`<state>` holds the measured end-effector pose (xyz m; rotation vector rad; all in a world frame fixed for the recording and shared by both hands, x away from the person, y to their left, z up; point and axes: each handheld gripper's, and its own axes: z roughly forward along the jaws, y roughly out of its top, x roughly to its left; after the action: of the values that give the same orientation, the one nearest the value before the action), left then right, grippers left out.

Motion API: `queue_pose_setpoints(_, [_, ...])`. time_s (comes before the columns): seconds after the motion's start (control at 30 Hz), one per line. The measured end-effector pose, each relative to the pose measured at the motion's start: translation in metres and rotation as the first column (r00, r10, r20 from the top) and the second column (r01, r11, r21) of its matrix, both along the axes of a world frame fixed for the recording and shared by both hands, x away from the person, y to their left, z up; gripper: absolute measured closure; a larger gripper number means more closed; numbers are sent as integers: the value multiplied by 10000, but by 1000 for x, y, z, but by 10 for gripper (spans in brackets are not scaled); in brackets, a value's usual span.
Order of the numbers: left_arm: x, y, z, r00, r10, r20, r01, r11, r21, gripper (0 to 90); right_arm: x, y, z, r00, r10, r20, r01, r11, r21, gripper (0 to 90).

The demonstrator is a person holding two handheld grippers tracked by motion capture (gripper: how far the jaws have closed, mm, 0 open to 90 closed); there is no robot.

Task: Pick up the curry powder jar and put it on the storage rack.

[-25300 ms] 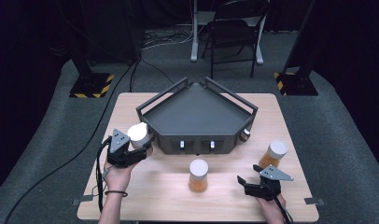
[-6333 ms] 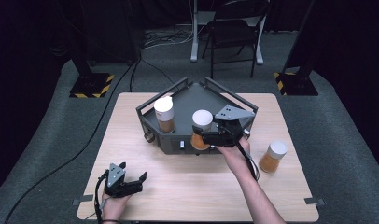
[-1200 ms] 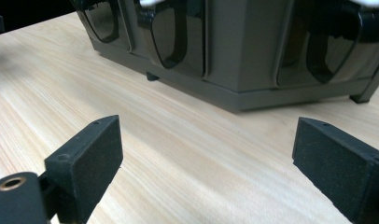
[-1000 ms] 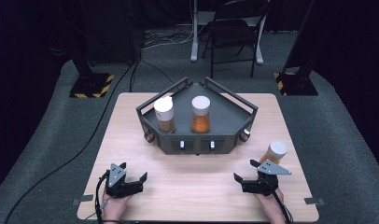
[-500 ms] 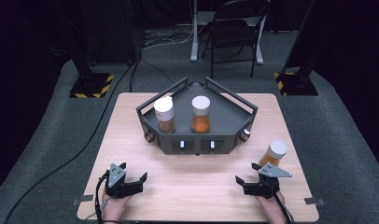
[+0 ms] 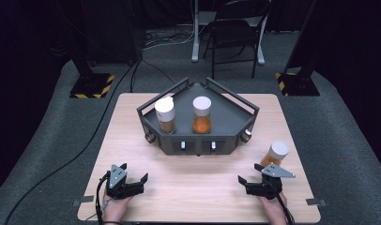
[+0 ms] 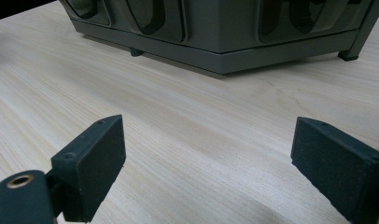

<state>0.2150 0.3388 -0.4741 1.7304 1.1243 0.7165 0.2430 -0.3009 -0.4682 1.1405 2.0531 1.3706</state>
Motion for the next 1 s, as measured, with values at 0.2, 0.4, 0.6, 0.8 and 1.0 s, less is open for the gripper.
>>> queue_pose_setpoints(0.2, [0, 0, 0, 10000, -30, 24, 30, 10000, 29, 48, 1, -1, 0, 10000, -7, -44, 8, 10000, 41, 93])
queue_pose_setpoints(0.4, [0, 0, 0, 10000, -38, 25, 38, 10000, 26, 48, 0, 0, 0, 10000, -18, -40, 19, 10000, 32, 94])
queue_pose_setpoints(0.6, [0, 0, 0, 10000, -37, 25, 37, 10000, 30, 48, 1, 0, 0, 10000, -14, -47, 14, 10000, -9, 94])
queue_pose_setpoints(0.8, [1, 0, 0, 10000, -24, -24, 24, 10000, 23, 48, 1, 1, 1, 10000, -1, -57, 1, 10000, -55, 94])
queue_pose_setpoints(1.0, [0, -1, 0, 10000, -34, 18, 34, 10000, 56, 48, 1, 2, 1, 10000, -3, -40, 3, 10000, -96, 94])
